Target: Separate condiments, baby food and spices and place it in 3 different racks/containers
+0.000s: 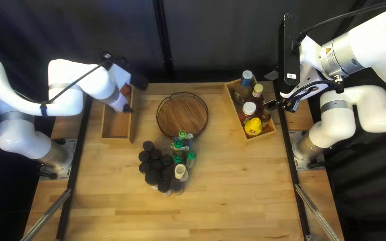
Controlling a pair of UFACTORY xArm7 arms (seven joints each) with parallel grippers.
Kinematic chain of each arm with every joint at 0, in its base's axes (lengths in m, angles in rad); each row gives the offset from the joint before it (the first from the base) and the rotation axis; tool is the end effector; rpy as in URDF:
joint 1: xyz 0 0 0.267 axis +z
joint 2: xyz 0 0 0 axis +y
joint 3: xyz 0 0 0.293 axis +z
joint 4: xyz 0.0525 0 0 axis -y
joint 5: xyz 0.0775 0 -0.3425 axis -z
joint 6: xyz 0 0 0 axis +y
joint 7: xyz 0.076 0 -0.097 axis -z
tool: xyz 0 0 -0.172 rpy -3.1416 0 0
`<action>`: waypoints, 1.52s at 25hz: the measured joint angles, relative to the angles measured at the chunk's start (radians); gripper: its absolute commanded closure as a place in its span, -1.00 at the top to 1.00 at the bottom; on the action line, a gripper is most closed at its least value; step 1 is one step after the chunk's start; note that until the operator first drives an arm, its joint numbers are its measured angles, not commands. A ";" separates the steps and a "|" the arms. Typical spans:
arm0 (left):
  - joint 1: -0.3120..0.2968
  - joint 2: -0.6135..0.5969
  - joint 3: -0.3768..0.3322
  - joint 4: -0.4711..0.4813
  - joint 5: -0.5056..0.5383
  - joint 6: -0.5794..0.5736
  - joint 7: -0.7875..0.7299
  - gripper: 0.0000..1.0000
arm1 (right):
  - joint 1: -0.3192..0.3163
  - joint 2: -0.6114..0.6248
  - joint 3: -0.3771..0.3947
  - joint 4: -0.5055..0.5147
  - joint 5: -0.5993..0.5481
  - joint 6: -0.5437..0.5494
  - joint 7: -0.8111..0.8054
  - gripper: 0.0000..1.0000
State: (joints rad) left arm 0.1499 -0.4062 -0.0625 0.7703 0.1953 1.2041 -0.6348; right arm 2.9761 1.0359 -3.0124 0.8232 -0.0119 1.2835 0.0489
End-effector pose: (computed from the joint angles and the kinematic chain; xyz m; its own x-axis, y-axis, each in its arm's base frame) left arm 0.3430 0.0764 0.2307 0.7951 0.5996 0.0913 0.6052 -0.7743 -0.1852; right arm 0.2921 -0.0118 0.4471 0.8370 -0.0686 0.5429 -0.1429 -0.9851 0.0958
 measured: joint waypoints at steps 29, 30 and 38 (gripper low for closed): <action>-0.115 0.583 0.015 0.450 -0.362 -0.173 1.172 1.00 | 0.000 0.000 0.000 0.000 0.000 0.000 0.000 1.00; -0.113 0.586 0.014 0.448 -0.368 -0.176 1.186 1.00 | 0.000 0.000 0.000 0.000 0.000 0.000 0.000 1.00; -0.099 0.607 0.010 0.457 -0.374 -0.182 1.295 1.00 | 0.000 0.000 0.000 0.000 0.000 0.000 0.000 1.00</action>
State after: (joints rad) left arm 0.0509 0.2008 -0.0525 1.2275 -0.1785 1.0225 0.6601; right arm 2.9761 1.0359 -3.0124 0.8232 -0.0119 1.2835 0.0489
